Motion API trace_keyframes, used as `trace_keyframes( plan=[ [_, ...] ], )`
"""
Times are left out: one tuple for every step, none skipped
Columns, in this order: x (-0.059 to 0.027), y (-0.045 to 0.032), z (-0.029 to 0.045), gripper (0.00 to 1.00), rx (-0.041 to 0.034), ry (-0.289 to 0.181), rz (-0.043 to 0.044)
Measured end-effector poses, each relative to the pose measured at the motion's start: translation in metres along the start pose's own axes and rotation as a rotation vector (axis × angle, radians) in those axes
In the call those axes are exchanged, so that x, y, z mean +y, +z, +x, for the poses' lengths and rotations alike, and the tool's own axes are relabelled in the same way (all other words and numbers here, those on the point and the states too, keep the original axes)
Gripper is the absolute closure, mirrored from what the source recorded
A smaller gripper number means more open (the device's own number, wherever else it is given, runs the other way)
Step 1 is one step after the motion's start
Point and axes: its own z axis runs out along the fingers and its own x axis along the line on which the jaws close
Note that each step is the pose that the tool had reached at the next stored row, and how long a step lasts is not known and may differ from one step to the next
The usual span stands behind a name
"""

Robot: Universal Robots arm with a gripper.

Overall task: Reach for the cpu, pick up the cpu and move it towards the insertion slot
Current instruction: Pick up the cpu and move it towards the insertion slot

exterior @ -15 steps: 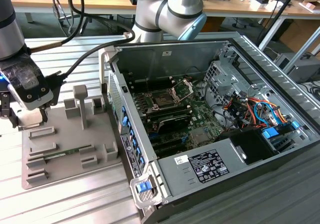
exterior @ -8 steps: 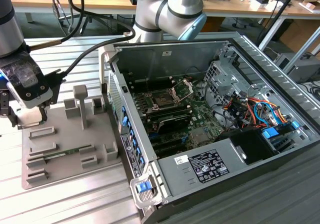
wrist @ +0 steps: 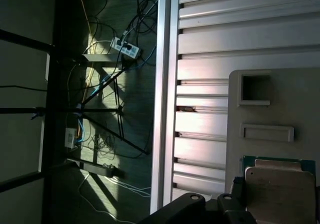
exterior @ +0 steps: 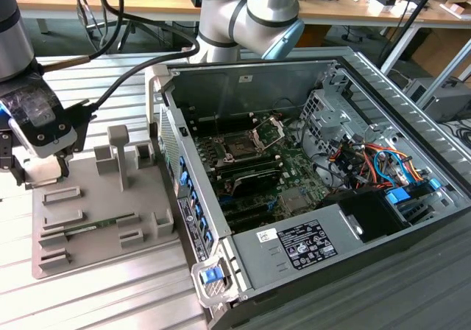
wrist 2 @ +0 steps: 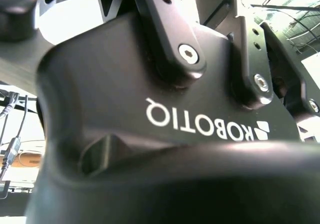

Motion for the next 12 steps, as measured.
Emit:
trace_keyframes(
  plan=[
    [0.0000,-0.0004,0.0000,0.45,0.0000,0.000,0.0000],
    [0.0000,-0.0012,0.0000,0.45,0.0001,0.000,0.0000],
    [0.0000,-0.0021,0.0000,0.45,0.0001,0.000,0.0000],
    [0.0000,-0.0026,0.0000,0.45,0.0001,0.000,0.0000],
    [0.0000,-0.0029,0.0000,0.45,-0.0001,0.000,0.0000],
    [0.0000,-0.0034,0.0000,0.45,0.0000,0.000,0.0000],
    [0.0000,-0.0038,0.0000,0.45,0.0000,0.000,0.0000],
    [0.0001,-0.0045,0.0000,0.45,0.0000,0.000,0.0000],
    [0.0001,-0.0049,0.0000,0.45,-0.0001,0.000,0.0000],
    [0.0001,-0.0054,0.0000,0.45,0.0000,0.000,0.0000],
    [0.0001,-0.0063,0.0000,0.45,0.0001,0.000,0.0000],
    [0.0001,-0.0067,0.0000,0.45,0.0001,0.000,0.0000]
  ],
)
